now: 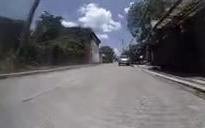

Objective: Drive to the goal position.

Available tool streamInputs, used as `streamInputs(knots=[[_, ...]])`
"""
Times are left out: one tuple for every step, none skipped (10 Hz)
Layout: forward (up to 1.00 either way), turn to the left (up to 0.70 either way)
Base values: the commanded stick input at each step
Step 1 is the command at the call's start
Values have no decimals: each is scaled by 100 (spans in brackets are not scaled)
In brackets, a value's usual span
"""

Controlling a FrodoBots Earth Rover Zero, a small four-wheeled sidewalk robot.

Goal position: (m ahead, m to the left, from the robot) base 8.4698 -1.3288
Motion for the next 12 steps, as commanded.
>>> streamInputs(knots=[[100,-40],[100,-40],[100,-37],[100,0],[100,0],[100,0],[100,0],[100,0],[100,0],[100,0],[100,0],[100,0]])
